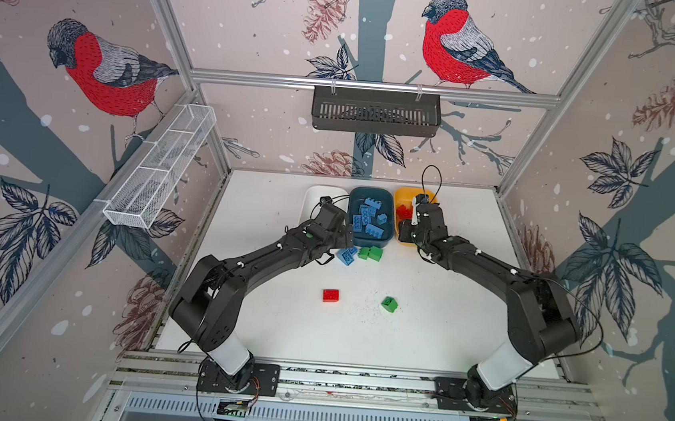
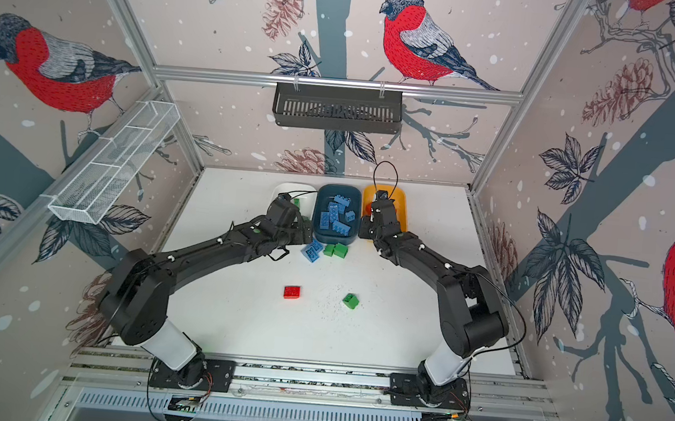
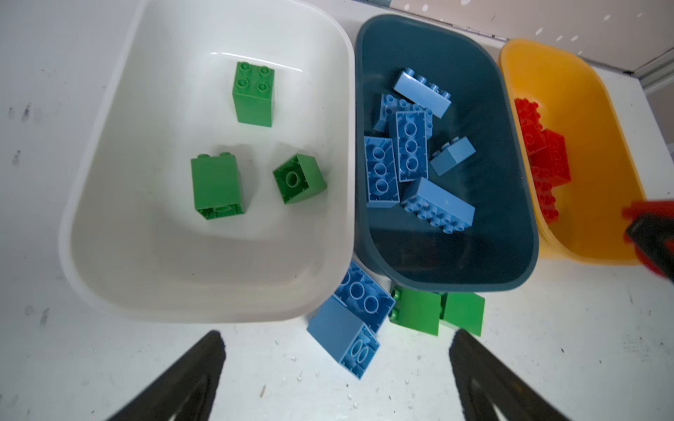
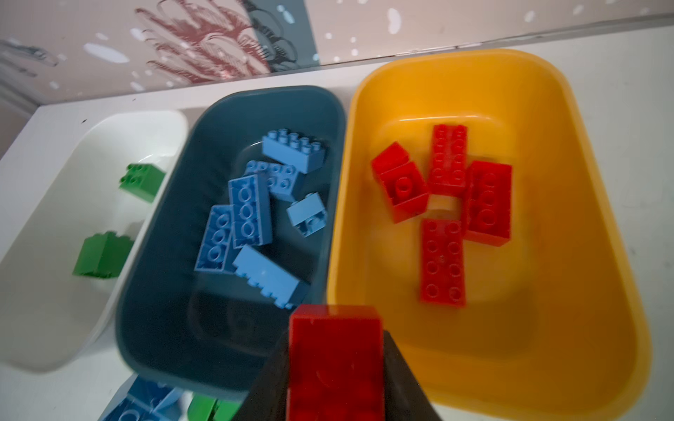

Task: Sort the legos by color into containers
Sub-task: 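Release the green brick into the white bin while right grasps the red brick, then drop the red brick into the yellow bin while left lowers to light blue bricks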

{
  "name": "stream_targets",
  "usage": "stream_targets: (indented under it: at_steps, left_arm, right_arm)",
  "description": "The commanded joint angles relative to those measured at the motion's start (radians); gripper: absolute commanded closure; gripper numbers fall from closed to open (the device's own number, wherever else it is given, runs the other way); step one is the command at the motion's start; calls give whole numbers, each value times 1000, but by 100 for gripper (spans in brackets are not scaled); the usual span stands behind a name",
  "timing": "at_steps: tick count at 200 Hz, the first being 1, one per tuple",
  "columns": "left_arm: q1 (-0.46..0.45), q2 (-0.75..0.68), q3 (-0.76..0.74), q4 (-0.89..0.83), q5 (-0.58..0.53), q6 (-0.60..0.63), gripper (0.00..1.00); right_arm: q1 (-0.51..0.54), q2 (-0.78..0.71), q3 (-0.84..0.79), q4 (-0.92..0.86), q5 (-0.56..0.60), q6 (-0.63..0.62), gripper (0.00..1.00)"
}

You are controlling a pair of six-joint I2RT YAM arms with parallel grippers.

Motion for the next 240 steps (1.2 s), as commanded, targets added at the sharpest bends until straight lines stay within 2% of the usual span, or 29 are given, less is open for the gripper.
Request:
stream_targets:
  at_steps: [1, 25, 56, 114, 132, 158, 240]
  left_arm:
    - [-22, 15, -3, -55, -40, -30, 3]
    - [-44, 27, -24, -41, 6, -51, 3]
    - [-68, 54, -38, -15, 73, -68, 5]
    - [-95, 123, -20, -26, 61, -61, 9]
    - [-95, 138, -17, -29, 40, -49, 10]
    - [-95, 158, -13, -30, -9, -28, 11]
    - [-95, 260, 71, -30, -82, -28, 20]
  right_arm:
    - [-23, 26, 31, -11, 25, 52, 66]
    - [-40, 69, 77, -31, -46, 57, 65]
    - [-49, 124, 120, -60, -74, 69, 63]
    - [-61, 180, 188, -132, -55, 121, 59]
    - [-63, 181, 194, -143, -62, 125, 53]
    - [-63, 167, 184, -143, -62, 126, 37]
    - [-63, 107, 135, -126, -61, 124, 15]
